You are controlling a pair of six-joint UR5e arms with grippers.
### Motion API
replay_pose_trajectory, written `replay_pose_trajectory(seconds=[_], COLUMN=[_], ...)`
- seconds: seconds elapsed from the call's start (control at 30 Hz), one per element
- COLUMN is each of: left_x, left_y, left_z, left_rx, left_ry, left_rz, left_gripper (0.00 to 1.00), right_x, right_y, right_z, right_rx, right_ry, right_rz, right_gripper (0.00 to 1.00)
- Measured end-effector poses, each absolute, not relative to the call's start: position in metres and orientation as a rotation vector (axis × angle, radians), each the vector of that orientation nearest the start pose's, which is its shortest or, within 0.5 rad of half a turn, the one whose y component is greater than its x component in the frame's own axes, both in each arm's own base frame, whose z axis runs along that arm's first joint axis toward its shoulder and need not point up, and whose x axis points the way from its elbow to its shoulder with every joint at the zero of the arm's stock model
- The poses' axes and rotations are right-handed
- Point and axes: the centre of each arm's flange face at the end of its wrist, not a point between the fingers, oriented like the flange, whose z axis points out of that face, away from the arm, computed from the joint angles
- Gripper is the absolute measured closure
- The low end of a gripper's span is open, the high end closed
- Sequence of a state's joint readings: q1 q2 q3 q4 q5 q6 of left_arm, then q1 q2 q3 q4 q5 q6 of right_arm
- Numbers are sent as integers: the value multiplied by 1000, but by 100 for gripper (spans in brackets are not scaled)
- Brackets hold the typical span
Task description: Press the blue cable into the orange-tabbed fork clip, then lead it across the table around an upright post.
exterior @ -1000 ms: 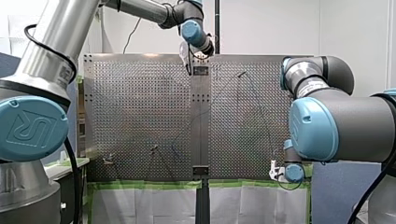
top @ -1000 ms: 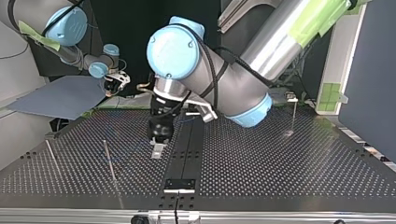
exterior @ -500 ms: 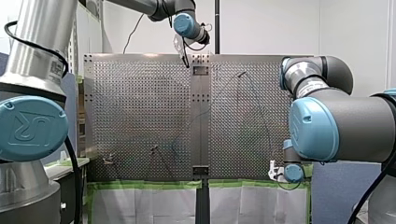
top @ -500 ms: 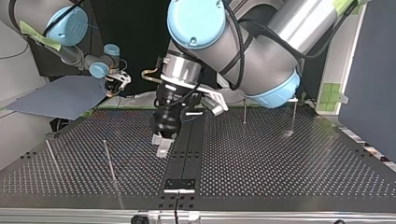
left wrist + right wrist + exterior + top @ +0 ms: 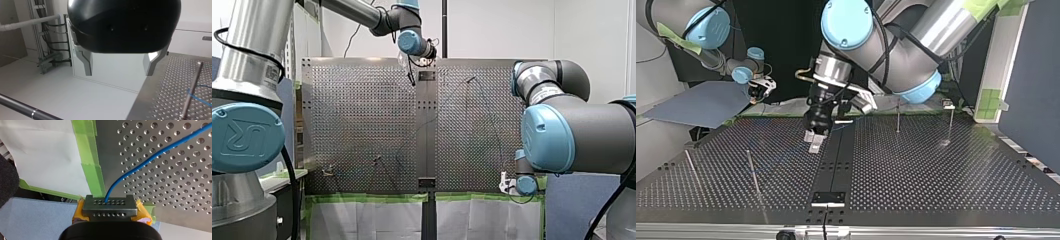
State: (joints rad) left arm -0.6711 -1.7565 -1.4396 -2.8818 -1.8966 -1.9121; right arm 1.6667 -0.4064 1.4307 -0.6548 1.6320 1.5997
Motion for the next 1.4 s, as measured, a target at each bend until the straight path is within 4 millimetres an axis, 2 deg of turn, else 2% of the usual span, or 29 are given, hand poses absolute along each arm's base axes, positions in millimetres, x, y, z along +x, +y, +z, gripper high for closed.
replay_pose_trajectory(seconds=[0.4,0.87,1.4], left_x=[389,381,368], left_y=[-439,-432,-411], left_z=[433,391,332], left_rx=[-48,-51,-114], left_ry=[1404,1405,1403], left_rz=[-624,-626,-573], left_gripper=[0,0,0], right_x=[189,190,192], right_y=[-636,-635,-635], right_z=[-133,-133,-133], right_rx=[1499,1502,1511], right_ry=[-1461,-1460,-1455], right_rz=[1033,1036,1049], right_gripper=[100,100,100])
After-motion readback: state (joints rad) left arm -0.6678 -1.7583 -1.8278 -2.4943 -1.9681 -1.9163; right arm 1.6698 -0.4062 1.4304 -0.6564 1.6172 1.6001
